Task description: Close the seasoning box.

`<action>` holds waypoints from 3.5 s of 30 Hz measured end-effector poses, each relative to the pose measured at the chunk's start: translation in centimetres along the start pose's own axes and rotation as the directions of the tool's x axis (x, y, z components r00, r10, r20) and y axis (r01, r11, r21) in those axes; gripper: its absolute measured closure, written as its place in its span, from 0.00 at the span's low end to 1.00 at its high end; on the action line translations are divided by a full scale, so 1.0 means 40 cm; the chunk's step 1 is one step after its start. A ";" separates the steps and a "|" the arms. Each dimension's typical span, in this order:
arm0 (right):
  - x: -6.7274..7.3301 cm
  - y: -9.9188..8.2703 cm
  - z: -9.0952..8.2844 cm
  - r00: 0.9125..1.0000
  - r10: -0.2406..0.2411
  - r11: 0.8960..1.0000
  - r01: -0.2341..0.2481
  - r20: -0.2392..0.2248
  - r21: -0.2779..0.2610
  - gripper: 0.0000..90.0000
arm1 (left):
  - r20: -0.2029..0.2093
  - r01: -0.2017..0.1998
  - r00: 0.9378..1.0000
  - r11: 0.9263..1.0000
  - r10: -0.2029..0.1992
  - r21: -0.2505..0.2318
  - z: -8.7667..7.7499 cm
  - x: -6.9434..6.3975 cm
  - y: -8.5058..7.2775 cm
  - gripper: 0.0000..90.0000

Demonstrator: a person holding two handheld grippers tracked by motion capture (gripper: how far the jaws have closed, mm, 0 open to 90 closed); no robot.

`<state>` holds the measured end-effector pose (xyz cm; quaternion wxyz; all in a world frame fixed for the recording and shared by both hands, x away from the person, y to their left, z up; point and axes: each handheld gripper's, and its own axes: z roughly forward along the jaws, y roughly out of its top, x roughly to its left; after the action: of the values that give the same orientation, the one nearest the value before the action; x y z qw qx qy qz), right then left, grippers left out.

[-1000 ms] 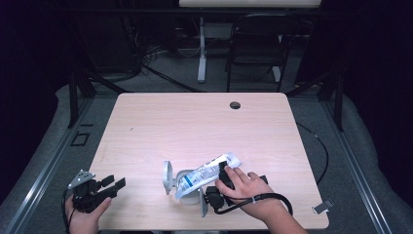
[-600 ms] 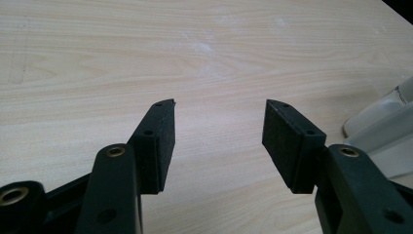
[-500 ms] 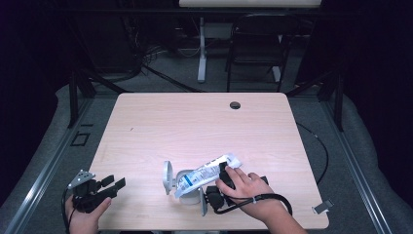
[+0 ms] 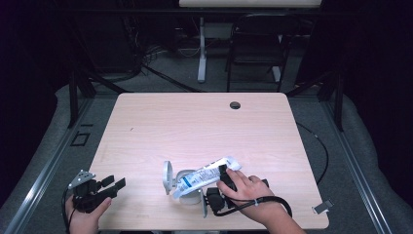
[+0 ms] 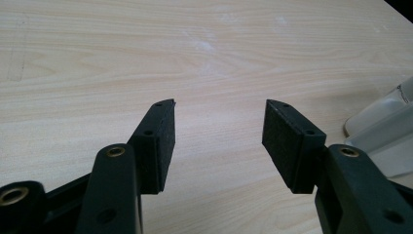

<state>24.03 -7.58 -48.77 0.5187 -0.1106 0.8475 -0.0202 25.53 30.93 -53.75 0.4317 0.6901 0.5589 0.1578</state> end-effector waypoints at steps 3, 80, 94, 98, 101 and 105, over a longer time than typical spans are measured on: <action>0.002 -0.001 0.001 1.000 0.021 1.000 -0.021 -0.005 -0.009 0.88 | 0.000 0.000 1.000 1.000 0.000 0.001 0.000 0.000 0.000 0.51; 0.020 -0.040 0.003 0.824 0.526 0.814 -0.560 -0.210 -0.154 0.90 | -0.002 0.003 1.000 1.000 -0.002 0.014 0.006 0.002 -0.005 0.51; 0.026 -0.048 0.008 0.766 0.590 0.757 -0.635 -0.257 -0.154 0.90 | -0.005 0.001 1.000 1.000 -0.001 0.015 0.007 0.003 -0.006 0.51; 0.028 -0.054 0.008 0.734 0.622 0.724 -0.671 -0.272 -0.157 0.90 | -0.003 -0.002 1.000 1.000 0.002 0.026 0.007 0.003 -0.005 0.51; 0.027 -0.061 0.008 0.705 0.644 0.692 -0.702 -0.297 -0.168 0.90 | -0.004 -0.002 1.000 1.000 0.002 0.026 0.006 0.003 -0.005 0.51; 0.027 -0.064 0.007 0.691 0.657 0.674 -0.718 -0.301 -0.174 0.90 | -0.004 -0.002 1.000 1.000 0.002 0.026 0.007 0.002 -0.006 0.51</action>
<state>24.22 -10.27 -49.48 0.3724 0.1495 0.8705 0.2849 25.62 30.90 -54.11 0.4214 0.6958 0.5612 0.1525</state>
